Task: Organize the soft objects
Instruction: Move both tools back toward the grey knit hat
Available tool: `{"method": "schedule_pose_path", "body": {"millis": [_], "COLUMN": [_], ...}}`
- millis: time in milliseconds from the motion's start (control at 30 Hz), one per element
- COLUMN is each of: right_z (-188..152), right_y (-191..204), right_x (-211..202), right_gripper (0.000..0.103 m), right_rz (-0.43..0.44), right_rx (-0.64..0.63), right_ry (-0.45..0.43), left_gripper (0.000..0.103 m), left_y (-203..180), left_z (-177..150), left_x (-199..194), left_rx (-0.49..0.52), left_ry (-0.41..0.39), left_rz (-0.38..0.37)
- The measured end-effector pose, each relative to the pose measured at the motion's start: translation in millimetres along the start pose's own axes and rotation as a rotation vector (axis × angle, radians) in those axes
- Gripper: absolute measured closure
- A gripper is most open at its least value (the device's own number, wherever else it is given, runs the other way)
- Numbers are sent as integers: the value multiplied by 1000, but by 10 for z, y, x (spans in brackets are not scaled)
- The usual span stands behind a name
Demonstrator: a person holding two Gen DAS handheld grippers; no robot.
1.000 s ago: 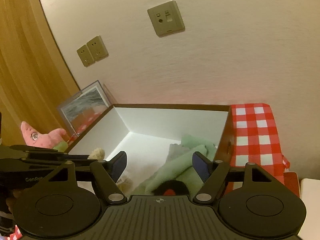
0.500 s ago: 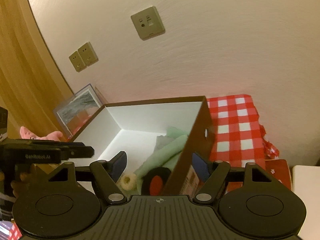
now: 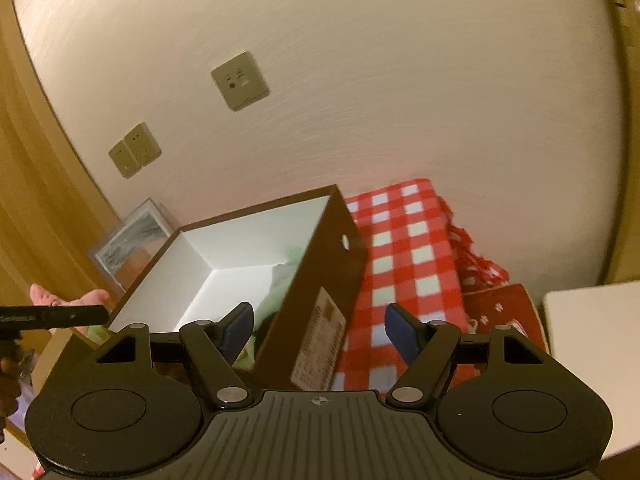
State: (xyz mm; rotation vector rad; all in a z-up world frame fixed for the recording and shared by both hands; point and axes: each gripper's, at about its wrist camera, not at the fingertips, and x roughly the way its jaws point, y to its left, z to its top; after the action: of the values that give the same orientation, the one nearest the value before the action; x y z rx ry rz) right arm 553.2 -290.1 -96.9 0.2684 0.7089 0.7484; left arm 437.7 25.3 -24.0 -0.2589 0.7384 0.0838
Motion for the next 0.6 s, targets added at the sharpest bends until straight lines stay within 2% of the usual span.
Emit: {"method": "schedule_pose_path", "body": {"millis": [400, 600], "right_z": [-531, -848], "right_y": [29, 195], "right_x": [-726, -990], "right_gripper": [27, 21], "right_rz": [-28, -16], "right_rx": [143, 177], "right_ry": [-52, -40], "left_gripper": [60, 60], "left_y": [57, 164], "left_z": [-676, -1039], "left_x": [-688, -987], "left_rx": [-5, -11], "left_ry": [23, 32], "left_rz": [-4, 38]}}
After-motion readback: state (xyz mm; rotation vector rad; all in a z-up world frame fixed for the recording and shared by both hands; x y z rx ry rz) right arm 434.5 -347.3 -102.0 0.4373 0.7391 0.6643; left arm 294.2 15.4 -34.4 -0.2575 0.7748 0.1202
